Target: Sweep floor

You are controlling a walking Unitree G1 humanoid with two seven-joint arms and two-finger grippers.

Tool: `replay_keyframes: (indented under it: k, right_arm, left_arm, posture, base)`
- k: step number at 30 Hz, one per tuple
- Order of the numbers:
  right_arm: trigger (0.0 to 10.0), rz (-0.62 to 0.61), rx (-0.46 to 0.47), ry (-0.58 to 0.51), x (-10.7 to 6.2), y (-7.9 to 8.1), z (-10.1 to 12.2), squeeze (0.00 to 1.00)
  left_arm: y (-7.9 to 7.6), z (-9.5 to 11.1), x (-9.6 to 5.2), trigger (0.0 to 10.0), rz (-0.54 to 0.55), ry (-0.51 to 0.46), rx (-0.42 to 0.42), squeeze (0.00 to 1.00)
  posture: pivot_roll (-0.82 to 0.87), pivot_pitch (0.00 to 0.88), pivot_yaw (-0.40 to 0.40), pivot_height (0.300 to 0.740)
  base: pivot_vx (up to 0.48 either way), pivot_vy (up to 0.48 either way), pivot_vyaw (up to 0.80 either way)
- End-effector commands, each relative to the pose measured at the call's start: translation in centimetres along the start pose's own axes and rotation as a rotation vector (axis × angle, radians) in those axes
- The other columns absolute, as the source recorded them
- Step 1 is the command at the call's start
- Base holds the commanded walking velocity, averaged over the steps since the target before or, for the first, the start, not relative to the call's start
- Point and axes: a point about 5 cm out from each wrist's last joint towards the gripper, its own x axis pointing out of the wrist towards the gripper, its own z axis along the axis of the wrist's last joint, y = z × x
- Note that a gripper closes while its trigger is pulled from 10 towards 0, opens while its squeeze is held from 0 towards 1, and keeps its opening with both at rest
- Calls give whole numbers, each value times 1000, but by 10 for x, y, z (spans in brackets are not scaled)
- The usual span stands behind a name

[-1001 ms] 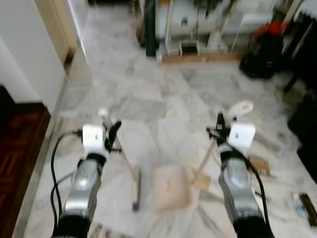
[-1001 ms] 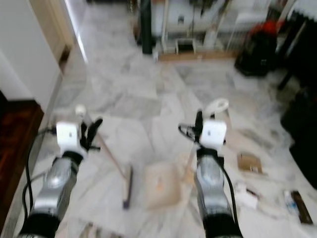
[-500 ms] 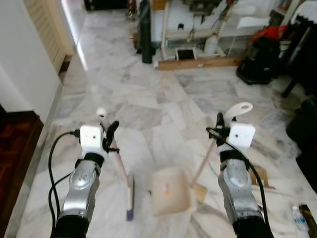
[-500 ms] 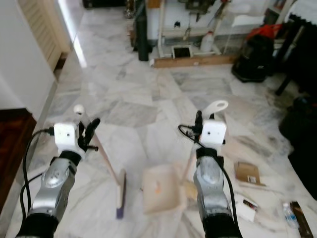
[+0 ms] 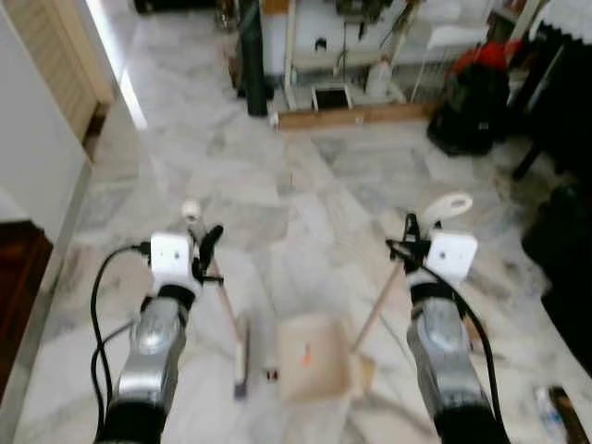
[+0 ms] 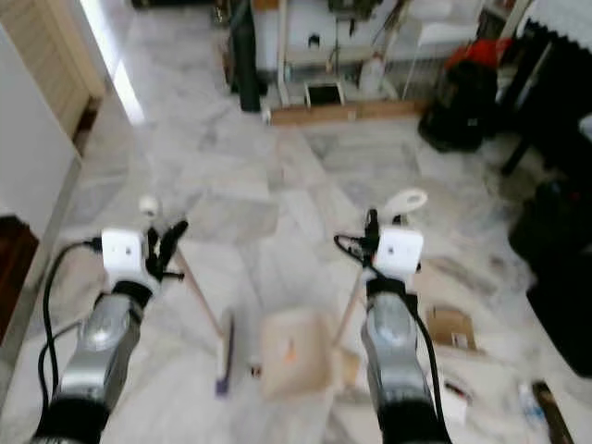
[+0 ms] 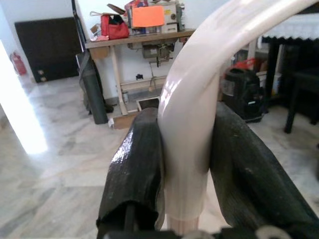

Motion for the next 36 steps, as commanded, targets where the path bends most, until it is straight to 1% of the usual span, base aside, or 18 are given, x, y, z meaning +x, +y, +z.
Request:
replay_keyframes:
  k: [1,10,18,20,31,36]
  right_arm:
    - [10000,-8,-14,-38,3,-3,8,0]
    - [10000,-11,-29,-9,2,-4,2,0]
    - [10000,-6,-41,14,2,-4,-3,0]
    - [10000,-8,-56,34,2,-6,-6,0]
    - [10000,-15,-77,69,4,-10,-16,0]
    - [10000,22,-152,77,1,-7,-23,0]
  left_arm:
    - [-2,9,3,10000,-16,-42,16,0]
    - [-3,8,3,10000,-20,-39,14,0]
    - [-4,8,2,10000,-25,-41,9,0]
    - [-3,7,2,10000,-24,-38,11,0]
    - [-1,4,1,10000,-20,-25,17,0]
    - [3,2,1,10000,-20,-9,24,0]
  posture:
    - [-30,84,12,740]
    - [-29,83,8,740]
    - [-29,82,8,740]
    - [-27,79,4,740]
    - [-28,72,-2,740]
    - [-28,75,-3,740]
  base:
    - [319,0,0]
    - [310,0,0]
    - [0,0,0]
    - [0,0,0]
    - [0,0,0]
    - [0,0,0]
